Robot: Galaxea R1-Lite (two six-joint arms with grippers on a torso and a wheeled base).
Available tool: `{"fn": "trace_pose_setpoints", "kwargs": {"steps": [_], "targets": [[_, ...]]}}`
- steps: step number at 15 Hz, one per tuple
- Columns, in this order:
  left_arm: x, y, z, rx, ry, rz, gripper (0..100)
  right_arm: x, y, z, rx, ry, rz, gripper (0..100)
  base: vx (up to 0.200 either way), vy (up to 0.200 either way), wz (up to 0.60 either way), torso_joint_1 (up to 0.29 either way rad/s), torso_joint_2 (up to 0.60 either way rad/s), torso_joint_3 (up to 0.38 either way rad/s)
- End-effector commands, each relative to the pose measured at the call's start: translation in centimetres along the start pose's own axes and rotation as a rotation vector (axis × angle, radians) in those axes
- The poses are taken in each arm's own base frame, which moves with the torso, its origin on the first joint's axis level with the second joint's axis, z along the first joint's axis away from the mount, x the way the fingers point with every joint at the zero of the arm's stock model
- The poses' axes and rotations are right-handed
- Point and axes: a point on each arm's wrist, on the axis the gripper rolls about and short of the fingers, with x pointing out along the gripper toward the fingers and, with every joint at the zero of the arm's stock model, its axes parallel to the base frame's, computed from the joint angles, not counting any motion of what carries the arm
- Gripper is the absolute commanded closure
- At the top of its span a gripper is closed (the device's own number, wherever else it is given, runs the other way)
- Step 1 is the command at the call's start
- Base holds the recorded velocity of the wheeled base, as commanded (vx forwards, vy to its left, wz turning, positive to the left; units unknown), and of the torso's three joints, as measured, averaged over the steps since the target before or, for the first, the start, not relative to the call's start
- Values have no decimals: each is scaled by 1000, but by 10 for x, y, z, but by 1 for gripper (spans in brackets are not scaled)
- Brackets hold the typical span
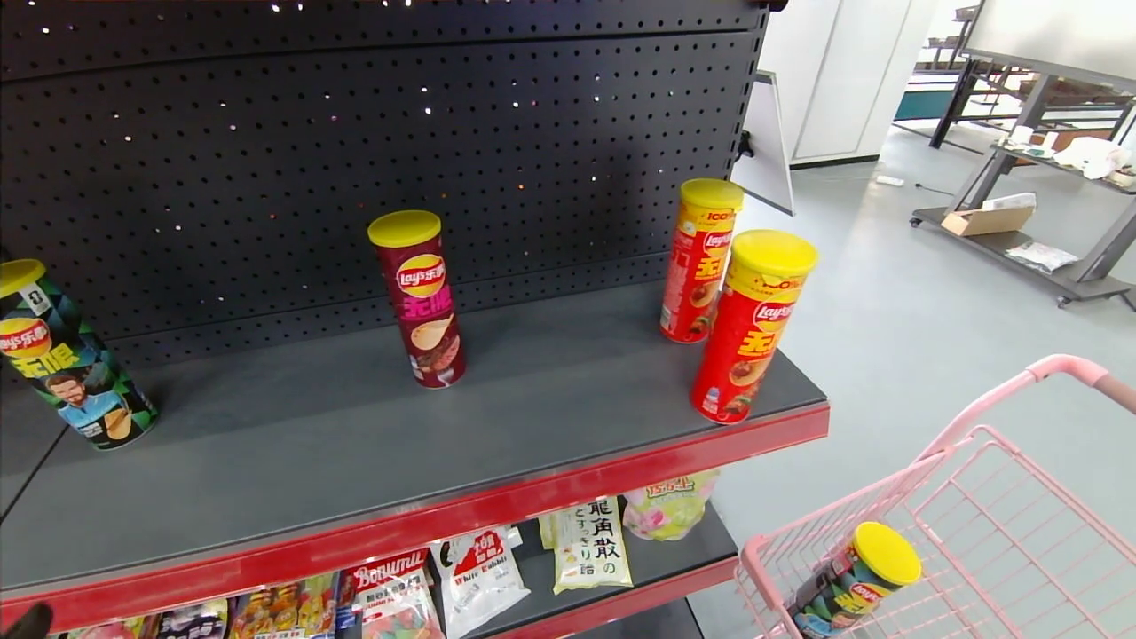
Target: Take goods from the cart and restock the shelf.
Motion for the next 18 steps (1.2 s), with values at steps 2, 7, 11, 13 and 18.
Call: {"fn": "trace_pose_setpoints", "kwargs": {"steps": [2,7,11,13,18], "targets": [[136,-5,47,63,202,-248,0,12,-2,15,3,71,-4,100,0,0,0,0,0,0],[229,-5,26,131,178,-459,0,15,-2,16,36,87,45,100,0,0,0,0,0,0],[273,-5,24,161,108,-468,0,14,-2,16,56,83,45,100,0,0,0,0,0,0],[291,-5,33,175,72,-471,0,12,-2,15,57,72,40,100,0,0,0,0,0,0],[311,-19,32,187,47,-518,0,13,-2,15,57,74,37,100,0,0,0,0,0,0]]}}
